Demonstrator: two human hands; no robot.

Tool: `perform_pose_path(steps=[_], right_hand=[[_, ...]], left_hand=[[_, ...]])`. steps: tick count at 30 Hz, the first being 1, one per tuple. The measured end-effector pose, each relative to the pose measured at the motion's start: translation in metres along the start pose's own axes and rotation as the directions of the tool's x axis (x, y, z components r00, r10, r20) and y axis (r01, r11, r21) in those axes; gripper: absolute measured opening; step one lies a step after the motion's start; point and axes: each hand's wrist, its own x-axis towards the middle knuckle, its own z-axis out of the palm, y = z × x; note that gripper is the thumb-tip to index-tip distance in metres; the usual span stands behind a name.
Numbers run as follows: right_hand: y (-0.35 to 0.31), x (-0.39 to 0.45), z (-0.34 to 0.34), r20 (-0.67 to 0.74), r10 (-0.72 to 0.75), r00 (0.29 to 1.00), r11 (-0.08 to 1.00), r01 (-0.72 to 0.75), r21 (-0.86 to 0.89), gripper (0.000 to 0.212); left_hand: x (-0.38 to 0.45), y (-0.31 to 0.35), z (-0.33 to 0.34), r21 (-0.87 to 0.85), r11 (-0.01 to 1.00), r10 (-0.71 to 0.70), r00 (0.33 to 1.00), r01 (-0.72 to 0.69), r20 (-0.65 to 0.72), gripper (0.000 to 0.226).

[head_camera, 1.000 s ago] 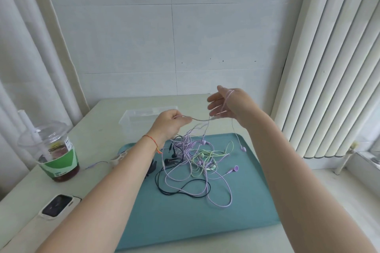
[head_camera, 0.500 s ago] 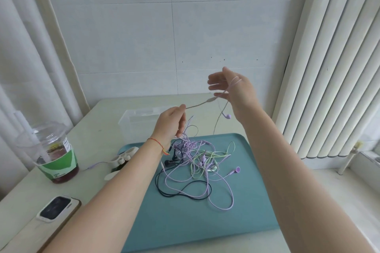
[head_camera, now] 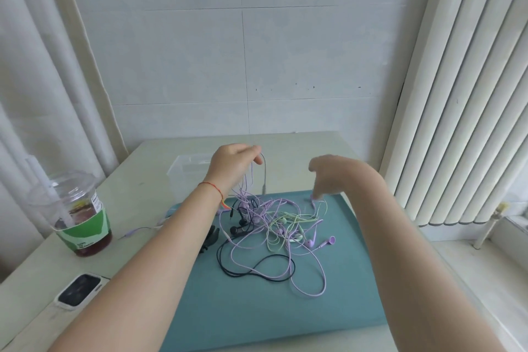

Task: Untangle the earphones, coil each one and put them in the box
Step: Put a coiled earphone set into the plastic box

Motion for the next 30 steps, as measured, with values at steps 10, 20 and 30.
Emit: perform_pose_path(steps=[10, 20, 30], right_hand=[[-0.058, 0.004, 0.008, -0.346, -0.124, 0.930, 0.604, 0.347, 0.718, 0.020], [-0.021, 0.036, 0.030, -0.479, 0.570, 0.668, 0.502, 0.178, 0.846, 0.019], [-0.065, 0.038, 0.036, -0.444, 0.031, 0.896, 0.466, 0.380, 0.799, 0.037]], left_hand=[[0.006, 0.005, 0.002, -0.079, 0.990, -0.109, 0.986, 0.120, 0.128, 0.041], [0.011, -0.030, -0.001, -0.254, 0.960, -0.126, 0.992, 0.118, -0.015, 0.026], [0.016, -0.036, 0.020, 0.041, 0.996, 0.075, 0.988, -0.082, 0.138, 0.019]])
